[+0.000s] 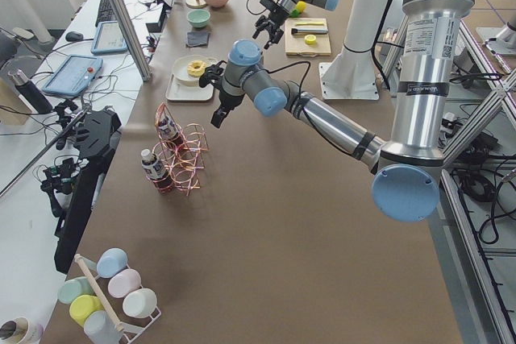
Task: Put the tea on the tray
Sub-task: 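Lower the right gripper onto the standing tea bottle and grasp it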
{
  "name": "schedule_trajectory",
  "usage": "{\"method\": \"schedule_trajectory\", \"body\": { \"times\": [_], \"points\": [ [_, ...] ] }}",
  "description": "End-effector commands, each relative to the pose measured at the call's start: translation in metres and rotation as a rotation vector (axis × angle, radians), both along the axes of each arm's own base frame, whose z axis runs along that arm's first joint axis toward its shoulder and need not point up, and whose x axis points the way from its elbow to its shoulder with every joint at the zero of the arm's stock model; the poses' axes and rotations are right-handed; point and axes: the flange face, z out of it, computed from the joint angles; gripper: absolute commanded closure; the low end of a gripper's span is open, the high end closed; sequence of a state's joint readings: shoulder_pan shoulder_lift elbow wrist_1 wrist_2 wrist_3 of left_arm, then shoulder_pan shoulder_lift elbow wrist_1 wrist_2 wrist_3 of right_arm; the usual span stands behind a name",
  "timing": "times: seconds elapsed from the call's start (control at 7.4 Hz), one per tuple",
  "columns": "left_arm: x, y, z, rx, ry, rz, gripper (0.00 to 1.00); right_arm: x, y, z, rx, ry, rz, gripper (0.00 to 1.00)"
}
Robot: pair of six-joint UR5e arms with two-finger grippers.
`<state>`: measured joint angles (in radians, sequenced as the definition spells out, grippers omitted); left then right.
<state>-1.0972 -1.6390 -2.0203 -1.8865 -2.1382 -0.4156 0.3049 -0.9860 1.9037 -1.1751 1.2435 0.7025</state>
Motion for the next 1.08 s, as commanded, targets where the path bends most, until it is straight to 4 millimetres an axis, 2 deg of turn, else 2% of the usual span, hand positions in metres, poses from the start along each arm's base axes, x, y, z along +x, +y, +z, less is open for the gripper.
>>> {"method": "schedule_trajectory", "body": {
  "times": [0.0, 0.68, 0.81, 0.95],
  "points": [
    [0.0003, -0.0001, -0.0004, 0.002, 0.000, 0.001, 0.02, -0.0070, -0.0011, 0.0000, 0.001, 0.002, 0.003, 0.00],
    [0.0015, -0.0024, -0.0021, 0.005, 0.002, 0.001, 0.02, -0.0101, -0.0061, 0.0051, 0.000, 0.015, 0.019, 0.20],
    [0.0019, -0.0032, -0.0029, 0.006, 0.002, 0.001, 0.02, -0.0101, -0.0062, 0.0042, 0.001, 0.013, 0.019, 0.32],
    [0.0028, -0.0033, -0.0022, 0.005, 0.002, 0.003, 0.02, -0.0090, -0.0068, 0.0027, 0.000, 0.010, 0.021, 0.57]
  ]
}}
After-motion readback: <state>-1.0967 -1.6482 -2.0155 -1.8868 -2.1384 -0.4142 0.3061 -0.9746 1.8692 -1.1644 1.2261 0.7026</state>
